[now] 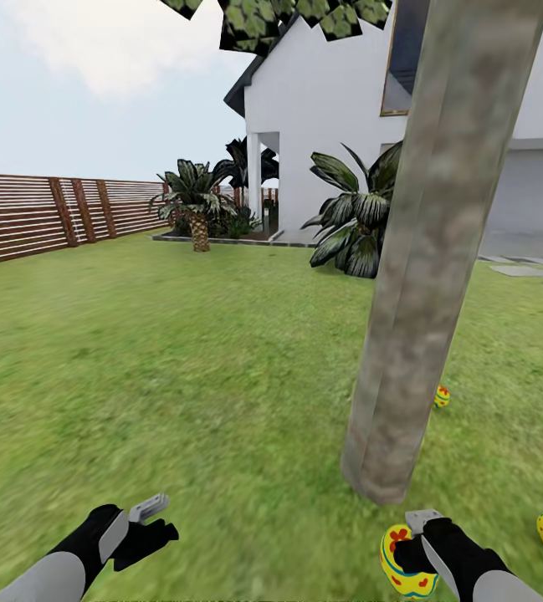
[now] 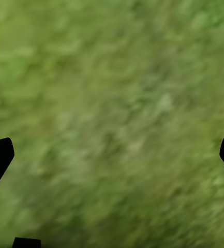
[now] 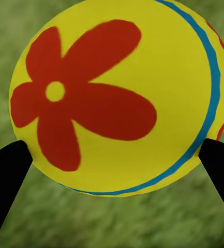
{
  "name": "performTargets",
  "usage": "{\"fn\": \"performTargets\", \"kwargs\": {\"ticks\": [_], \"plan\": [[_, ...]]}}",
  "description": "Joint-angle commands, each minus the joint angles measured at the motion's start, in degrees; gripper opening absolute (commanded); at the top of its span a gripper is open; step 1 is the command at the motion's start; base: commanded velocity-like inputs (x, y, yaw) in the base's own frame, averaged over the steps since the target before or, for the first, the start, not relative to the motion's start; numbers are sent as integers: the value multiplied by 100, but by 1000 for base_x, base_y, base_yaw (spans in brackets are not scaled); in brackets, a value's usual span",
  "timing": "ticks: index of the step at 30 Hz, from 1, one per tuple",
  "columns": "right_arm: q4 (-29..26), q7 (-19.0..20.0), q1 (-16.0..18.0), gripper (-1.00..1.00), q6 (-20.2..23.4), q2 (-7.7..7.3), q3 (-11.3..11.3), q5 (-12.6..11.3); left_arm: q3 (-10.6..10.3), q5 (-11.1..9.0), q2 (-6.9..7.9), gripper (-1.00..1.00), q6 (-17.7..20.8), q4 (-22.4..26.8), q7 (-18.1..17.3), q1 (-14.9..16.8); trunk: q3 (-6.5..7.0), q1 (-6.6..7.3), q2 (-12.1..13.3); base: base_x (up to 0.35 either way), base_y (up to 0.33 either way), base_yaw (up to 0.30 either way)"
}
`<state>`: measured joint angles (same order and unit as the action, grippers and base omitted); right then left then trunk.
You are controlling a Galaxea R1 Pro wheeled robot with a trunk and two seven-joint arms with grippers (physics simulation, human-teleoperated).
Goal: Take the three Easter eggs out of the wicker basket on the lawn in the garden, then place them on the lawn next to a single tree (choose any tree) so that all three eggs are next to the same tree and none are left in the basket.
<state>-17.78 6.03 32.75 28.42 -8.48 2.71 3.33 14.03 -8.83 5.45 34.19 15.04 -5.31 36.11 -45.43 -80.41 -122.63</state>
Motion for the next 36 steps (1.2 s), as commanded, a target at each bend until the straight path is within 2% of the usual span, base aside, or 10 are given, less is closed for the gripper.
{"fn": "performTargets", "kwargs": {"ticks": [1, 7, 15, 20, 28, 36], "plan": [[-12, 33, 2, -100, 32, -5, 27, 37, 11, -40, 0, 100, 35, 8, 4, 2, -24, -22, -44, 0, 0, 0], [-10, 32, 2, -100, 32, -5, 27, 37, 12, -40, -12, 100, 35, 8, 4, 2, -132, -153, -285, 29, 0, 0], [-10, 34, 0, -100, 32, -5, 27, 37, 12, -42, -30, 100, 35, 8, 4, 2, -276, -329, -606, 302, 0, 0], [-9, 32, 0, -100, 32, -5, 27, 37, 12, -40, -35, 100, 35, 6, 4, 2, -365, -439, -806, 72, 0, 0], [-6, 30, 0, -100, 32, 13, 27, 37, 12, -40, -70, 100, 34, -10, 4, 2, -509, -615, -1127, 240, 0, 0], [-6, 30, 1, -100, 32, 13, 27, 37, 12, -40, -70, 100, 34, -10, 4, 2, -653, -790, -1448, 20, 0, 0]]}}
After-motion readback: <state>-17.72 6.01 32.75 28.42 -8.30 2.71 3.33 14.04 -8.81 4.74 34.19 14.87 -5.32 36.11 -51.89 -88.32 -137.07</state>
